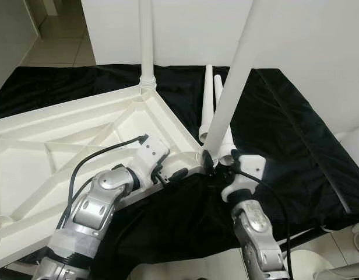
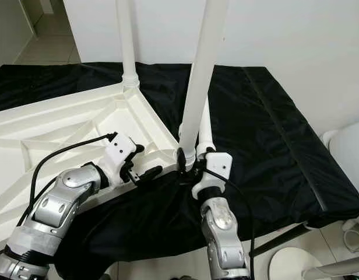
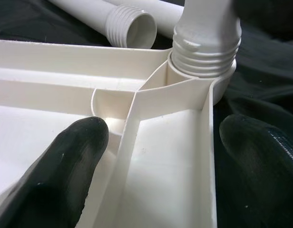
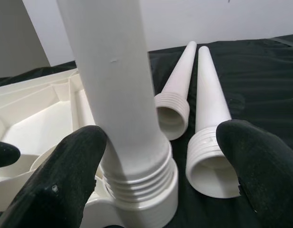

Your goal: Building children table

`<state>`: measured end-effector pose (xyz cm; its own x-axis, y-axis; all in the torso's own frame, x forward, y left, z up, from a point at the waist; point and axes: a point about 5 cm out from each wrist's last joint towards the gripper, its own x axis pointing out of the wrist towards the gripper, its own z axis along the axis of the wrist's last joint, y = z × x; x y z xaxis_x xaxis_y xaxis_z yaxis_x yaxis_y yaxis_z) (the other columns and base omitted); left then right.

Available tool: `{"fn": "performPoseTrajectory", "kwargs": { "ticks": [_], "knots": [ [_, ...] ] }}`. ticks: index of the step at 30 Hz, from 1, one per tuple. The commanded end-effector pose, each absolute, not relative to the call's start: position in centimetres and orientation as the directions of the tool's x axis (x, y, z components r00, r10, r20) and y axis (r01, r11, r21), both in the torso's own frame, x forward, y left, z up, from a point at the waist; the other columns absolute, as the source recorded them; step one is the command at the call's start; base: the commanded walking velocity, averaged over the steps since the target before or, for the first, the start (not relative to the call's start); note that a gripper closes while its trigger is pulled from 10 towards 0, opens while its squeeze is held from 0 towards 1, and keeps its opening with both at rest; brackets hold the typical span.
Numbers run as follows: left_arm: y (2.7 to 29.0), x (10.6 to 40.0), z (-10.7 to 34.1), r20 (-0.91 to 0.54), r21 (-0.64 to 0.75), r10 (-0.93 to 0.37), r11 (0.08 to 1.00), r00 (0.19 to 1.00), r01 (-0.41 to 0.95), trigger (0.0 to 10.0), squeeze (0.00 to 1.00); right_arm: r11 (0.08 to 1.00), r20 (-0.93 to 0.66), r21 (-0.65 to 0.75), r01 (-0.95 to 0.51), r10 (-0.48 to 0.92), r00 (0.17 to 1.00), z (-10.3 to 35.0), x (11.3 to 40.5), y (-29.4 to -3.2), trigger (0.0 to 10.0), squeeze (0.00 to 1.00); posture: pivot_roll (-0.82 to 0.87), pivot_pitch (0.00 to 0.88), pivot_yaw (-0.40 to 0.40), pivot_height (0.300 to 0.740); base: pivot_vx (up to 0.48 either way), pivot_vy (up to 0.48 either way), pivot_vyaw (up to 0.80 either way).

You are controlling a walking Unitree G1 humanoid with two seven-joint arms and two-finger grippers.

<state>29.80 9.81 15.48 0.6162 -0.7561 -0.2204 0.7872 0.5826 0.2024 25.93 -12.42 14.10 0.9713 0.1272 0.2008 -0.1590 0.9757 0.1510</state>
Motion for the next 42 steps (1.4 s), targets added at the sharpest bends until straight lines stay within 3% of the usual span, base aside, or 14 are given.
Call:
{"fn": "performPoseTrajectory", "kwargs": {
  "ticks": [1,8,17,29,30,31,33,34,36,37,39,40,42],
  "knots": [
    [10.5,30.6,15.5,-0.202,0.239,-0.656,0.687,0.727,0.686,10.0,0.00,0.972,0.203,0.162,-0.169,0.135,0.970,14.0,25.5,-12.7,10.0,0.00,0.00,0.063,-0.045,0.740,0.000,0.000,0.00],
    [11.8,31.4,14.7,-0.271,0.192,-0.593,0.739,0.758,0.646,10.0,0.00,0.969,0.201,0.150,-0.196,0.165,0.966,13.6,24.3,-13.1,10.0,0.00,0.00,0.061,-0.044,0.740,0.000,0.000,0.00],
    [15.3,33.0,14.7,-0.318,0.173,-0.423,0.854,0.849,0.490,10.0,0.00,0.972,0.170,0.150,-0.179,0.153,0.973,12.9,23.9,-13.4,10.0,0.00,0.01,0.063,-0.035,0.740,0.000,0.000,0.00],
    [17.0,32.8,14.9,-0.346,0.219,-0.400,0.845,0.849,0.487,10.0,0.00,0.975,0.155,0.141,-0.169,0.147,0.977,12.6,23.9,-13.5,10.0,0.00,0.01,0.069,-0.028,0.740,0.000,0.000,0.00],
    [17.2,32.8,15.0,-0.347,0.227,-0.406,0.838,0.846,0.495,8.1,0.00,0.976,0.154,0.141,-0.168,0.147,0.977,12.5,23.9,-13.6,10.0,0.00,0.01,0.071,-0.027,0.740,0.000,0.000,0.00],
    [17.4,32.8,15.2,-0.347,0.233,-0.410,0.833,0.843,0.501,8.0,0.00,0.976,0.153,0.141,-0.168,0.146,0.977,12.5,23.9,-13.6,10.0,0.00,0.01,0.072,-0.027,0.740,0.000,0.000,0.00],
    [17.6,32.7,15.3,-0.349,0.239,-0.412,0.829,0.842,0.505,8.0,0.00,0.976,0.152,0.140,-0.167,0.145,0.978,12.5,23.9,-13.6,10.0,0.00,0.01,0.072,-0.027,0.740,0.000,0.000,0.00],
    [17.9,32.7,15.6,-0.347,0.237,-0.430,0.819,0.833,0.522,8.7,0.00,0.976,0.150,0.139,-0.165,0.144,0.978,12.4,24.0,-13.6,10.0,0.00,0.01,0.074,-0.026,0.740,0.000,0.000,0.00],
    [18.5,32.6,15.9,-0.348,0.230,-0.448,0.811,0.824,0.538,8.9,0.00,0.977,0.147,0.138,-0.163,0.142,0.979,12.4,24.0,-13.6,10.0,0.00,0.01,0.079,-0.023,0.740,0.000,0.000,0.00],
    [18.8,32.5,16.0,-0.351,0.239,-0.458,0.799,0.816,0.552,6.0,0.00,0.977,0.146,0.137,-0.161,0.141,0.979,12.4,24.0,-13.6,10.0,0.00,0.01,0.080,-0.023,0.740,0.000,0.000,0.00],
    [19.1,32.5,16.2,-0.357,0.245,-0.461,0.793,0.812,0.558,6.5,0.00,0.978,0.145,0.137,-0.159,0.139,0.980,12.4,24.0,-13.6,10.0,0.00,0.01,0.081,-0.021,0.740,0.000,0.000,0.00],
    [19.2,32.5,16.2,-0.358,0.247,-0.459,0.793,0.813,0.557,3.3,0.00,0.978,0.144,0.137,-0.158,0.138,0.980,12.3,24.1,-13.6,10.0,0.00,0.01,0.081,-0.020,0.740,0.000,0.000,0.00],
    [19.2,32.6,16.3,-0.357,0.246,-0.455,0.796,0.815,0.553,3.5,0.00,0.978,0.144,0.136,-0.158,0.138,0.980,12.3,24.1,-13.6,10.0,0.00,0.01,0.081,-0.020,0.740,0.000,0.000,0.00]
  ]
}}
